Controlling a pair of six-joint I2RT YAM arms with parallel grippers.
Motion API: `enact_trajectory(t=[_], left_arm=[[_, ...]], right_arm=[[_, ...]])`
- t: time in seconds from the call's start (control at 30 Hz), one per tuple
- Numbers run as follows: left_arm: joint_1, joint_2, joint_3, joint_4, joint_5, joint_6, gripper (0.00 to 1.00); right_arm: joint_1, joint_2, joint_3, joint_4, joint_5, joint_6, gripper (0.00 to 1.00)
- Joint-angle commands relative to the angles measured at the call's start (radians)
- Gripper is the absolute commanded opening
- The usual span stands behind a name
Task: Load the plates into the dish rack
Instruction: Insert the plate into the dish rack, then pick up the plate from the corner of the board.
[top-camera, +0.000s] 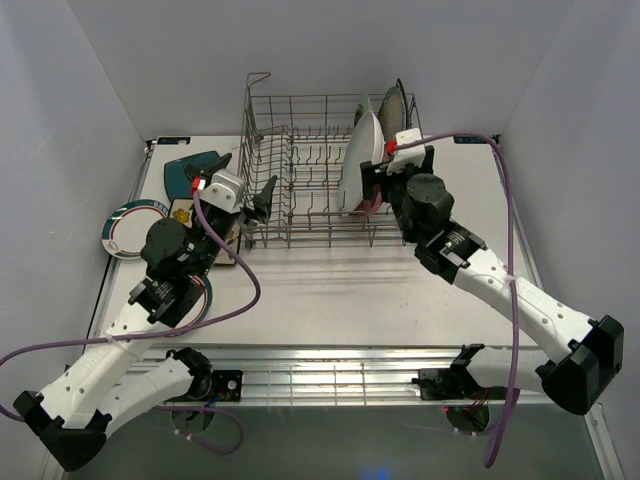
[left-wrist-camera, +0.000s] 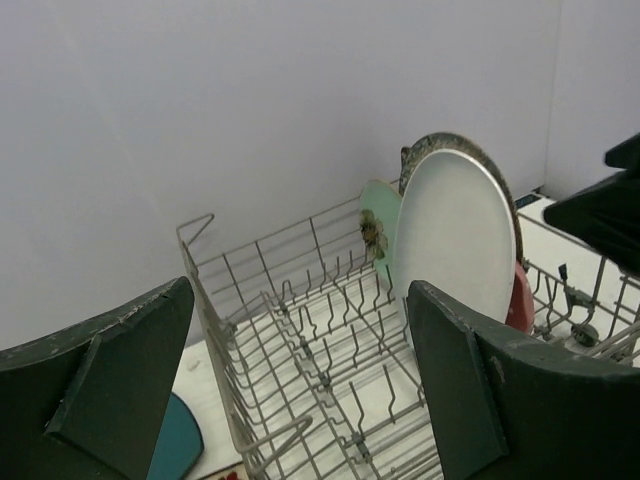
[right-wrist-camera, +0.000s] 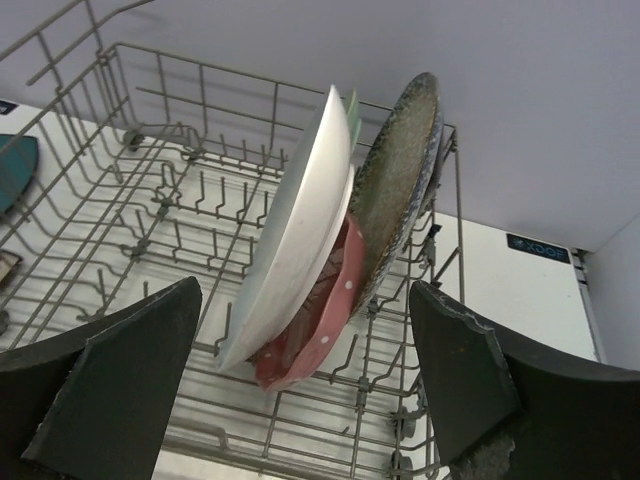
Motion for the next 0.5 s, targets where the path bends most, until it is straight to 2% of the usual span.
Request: enact_trajectory(t=[0.0, 0.17, 0.23, 0.47], left_arm=[[0.004, 0.004, -0.047, -0.001, -0.076, -0.022, 0.98], [0.004, 0.016, -0.159, 0.047, -0.184, -0.025, 0.98], [0.005, 0.013, -0.188, 0.068, -0.236, -0.022, 0.98], [0.082, -0.041, -0.274, 0.074, -0.275, -0.045, 0.98]], right_arm=[[0.003, -0.09, -0.088, 0.095, -0.129, 0.05, 0.9], [0.003, -0.21, -0.255, 0.173, -0.281, 0.071, 0.9], [0.003, -0.239, -0.274, 0.167, -0.327, 0.088, 0.9], [0.003, -0.323, -0.393, 0.175, -0.413, 0.142, 0.9]])
